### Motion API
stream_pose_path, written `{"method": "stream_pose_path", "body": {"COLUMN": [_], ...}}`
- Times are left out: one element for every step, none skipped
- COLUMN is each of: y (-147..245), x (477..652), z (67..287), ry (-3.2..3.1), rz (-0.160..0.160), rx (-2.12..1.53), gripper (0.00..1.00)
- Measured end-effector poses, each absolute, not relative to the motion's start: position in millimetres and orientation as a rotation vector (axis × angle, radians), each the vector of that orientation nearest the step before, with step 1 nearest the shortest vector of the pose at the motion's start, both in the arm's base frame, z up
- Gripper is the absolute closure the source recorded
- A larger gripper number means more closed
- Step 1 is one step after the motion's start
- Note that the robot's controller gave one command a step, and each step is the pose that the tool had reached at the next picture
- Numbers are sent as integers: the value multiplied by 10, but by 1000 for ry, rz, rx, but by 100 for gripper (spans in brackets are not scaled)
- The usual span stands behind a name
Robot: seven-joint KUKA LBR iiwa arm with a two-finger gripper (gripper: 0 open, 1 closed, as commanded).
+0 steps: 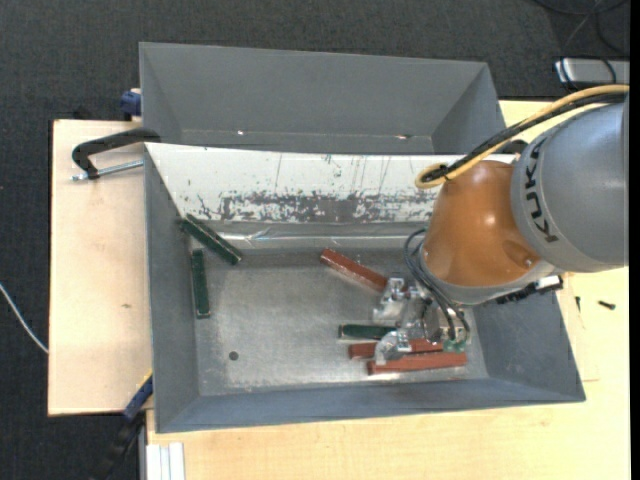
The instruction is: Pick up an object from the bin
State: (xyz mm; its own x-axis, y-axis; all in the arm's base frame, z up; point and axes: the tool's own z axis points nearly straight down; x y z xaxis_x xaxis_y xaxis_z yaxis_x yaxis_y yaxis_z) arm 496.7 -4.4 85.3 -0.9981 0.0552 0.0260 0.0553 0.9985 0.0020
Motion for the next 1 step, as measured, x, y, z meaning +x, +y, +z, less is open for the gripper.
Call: {"method": "stream_pose_path", "body": {"y": [-42], "x": [4952], "z": [889], "ry": [-3112], "rz": [-4], "rx": [-86], "gripper": [100]}}
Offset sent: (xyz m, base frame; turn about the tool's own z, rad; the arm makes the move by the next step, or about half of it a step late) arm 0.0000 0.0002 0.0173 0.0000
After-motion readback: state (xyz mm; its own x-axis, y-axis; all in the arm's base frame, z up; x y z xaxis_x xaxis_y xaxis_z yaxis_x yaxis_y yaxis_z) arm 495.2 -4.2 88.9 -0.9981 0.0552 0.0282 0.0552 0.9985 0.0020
